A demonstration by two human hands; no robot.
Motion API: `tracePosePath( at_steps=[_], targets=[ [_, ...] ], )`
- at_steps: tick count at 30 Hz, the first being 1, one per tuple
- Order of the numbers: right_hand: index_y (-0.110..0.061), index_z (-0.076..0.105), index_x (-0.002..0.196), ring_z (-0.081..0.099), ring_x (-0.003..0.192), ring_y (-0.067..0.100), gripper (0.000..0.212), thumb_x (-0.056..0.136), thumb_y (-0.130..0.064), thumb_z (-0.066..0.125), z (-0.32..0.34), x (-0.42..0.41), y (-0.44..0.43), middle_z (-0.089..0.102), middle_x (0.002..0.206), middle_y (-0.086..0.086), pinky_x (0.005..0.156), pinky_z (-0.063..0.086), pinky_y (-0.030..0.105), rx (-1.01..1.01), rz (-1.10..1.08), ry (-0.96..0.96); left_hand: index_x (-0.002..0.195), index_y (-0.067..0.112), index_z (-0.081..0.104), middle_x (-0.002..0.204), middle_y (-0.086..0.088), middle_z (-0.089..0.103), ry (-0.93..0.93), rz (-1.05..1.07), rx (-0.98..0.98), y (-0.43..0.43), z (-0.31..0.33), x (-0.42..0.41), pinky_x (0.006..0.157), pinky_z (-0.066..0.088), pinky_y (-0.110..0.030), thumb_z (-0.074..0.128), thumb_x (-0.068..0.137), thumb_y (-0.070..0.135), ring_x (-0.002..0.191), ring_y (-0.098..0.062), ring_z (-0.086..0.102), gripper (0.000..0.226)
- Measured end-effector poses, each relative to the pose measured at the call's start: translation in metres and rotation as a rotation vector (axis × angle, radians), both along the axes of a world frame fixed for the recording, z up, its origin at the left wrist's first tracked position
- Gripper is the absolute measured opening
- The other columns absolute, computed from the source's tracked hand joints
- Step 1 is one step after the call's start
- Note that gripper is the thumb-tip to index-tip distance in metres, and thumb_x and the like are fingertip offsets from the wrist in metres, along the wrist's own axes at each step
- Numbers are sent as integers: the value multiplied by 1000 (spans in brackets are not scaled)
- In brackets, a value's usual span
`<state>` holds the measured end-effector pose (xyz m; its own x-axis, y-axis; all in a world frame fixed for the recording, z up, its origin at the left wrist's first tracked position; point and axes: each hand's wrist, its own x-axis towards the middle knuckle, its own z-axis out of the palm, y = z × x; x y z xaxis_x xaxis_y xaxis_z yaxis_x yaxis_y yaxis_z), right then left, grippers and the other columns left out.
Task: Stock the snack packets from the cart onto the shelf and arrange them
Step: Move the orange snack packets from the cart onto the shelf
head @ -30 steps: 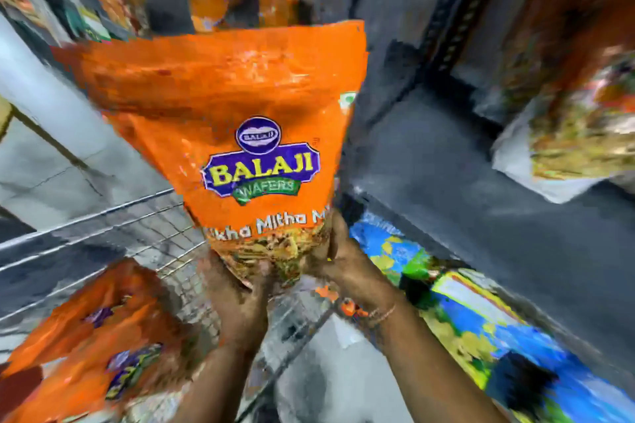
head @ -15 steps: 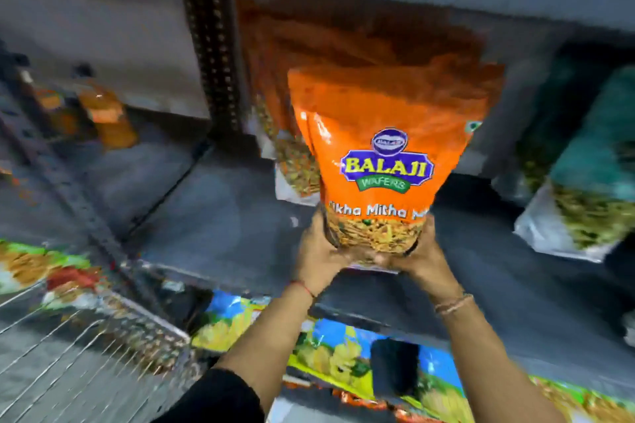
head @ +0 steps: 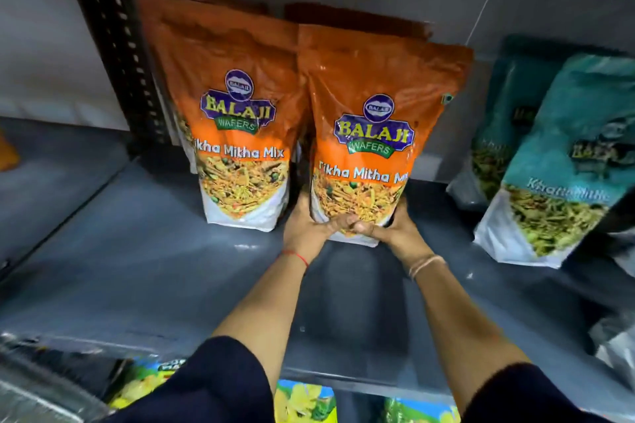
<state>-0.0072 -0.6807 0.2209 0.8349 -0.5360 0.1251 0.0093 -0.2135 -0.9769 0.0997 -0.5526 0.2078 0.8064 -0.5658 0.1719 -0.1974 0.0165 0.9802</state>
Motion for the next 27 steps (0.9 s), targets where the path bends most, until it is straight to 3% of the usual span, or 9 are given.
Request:
tracePosePath(
  at_steps=[4,7,9,13,15,17,20,23,27],
  targets=[
    [-25,31,125,56,97,-15,86,54,-19,79,-3,3,1,54,115,-16,77,48,7,-15,-38,17,132,26,36,133,-1,53,-28,-2,48,0,-1,8,96,35,-24,83,56,37,121,-14,47,90],
    [-15,29,132,52,115,4,96,53,-17,85,-1,-6,11,49,131,0,96,45,24,-19,-151,11,132,19,35,135,-4,52,-35,-23,58,4,3,1,103,40,-32,86,48,38,125,-20,47,100],
    [-12,14,142,37,132,16,108,59,-14,83,-4,-27,31,33,147,5,108,33,32,-17,-222,7,131,18,38,133,-2,51,-45,-32,66,17,-2,-17,101,39,-21,87,48,36,125,-19,46,98],
    [-20,16,142,33,134,14,115,52,-60,74,-17,-78,95,34,147,-5,111,28,34,-315,-278,266,139,17,26,147,-3,33,35,23,66,67,-19,-69,110,25,-24,81,60,29,133,-10,31,98],
    [-18,18,142,35,135,19,111,55,-63,71,-19,-84,127,36,147,1,113,24,44,-507,-283,384,137,16,28,144,-3,36,52,164,-52,104,-18,-83,109,24,-19,80,60,24,130,-6,32,93],
    [-15,21,141,33,136,22,105,59,-58,71,-16,-75,159,35,148,5,114,21,46,-516,-286,351,136,15,31,140,2,38,4,344,-104,145,-12,-81,107,26,-10,76,58,35,129,-4,34,92],
    [-14,26,140,32,136,18,99,61,-50,75,-9,-42,223,35,147,4,113,28,38,-437,-35,173,133,12,36,136,-3,44,-5,586,-71,222,-20,-71,107,33,-17,80,58,38,125,-7,42,91],
    [-22,17,139,20,136,9,100,61,-60,68,-11,-1,297,23,147,-5,111,13,17,-456,303,104,129,9,41,132,-10,50,93,754,69,304,-42,-65,105,37,-27,79,62,27,122,-16,47,79],
    [-15,7,143,8,140,9,112,61,-44,77,-34,51,393,7,154,-1,105,2,8,-519,783,196,121,-1,48,116,-20,62,532,814,292,415,-91,-73,97,45,-32,72,71,22,113,-31,54,60]
  ],
)
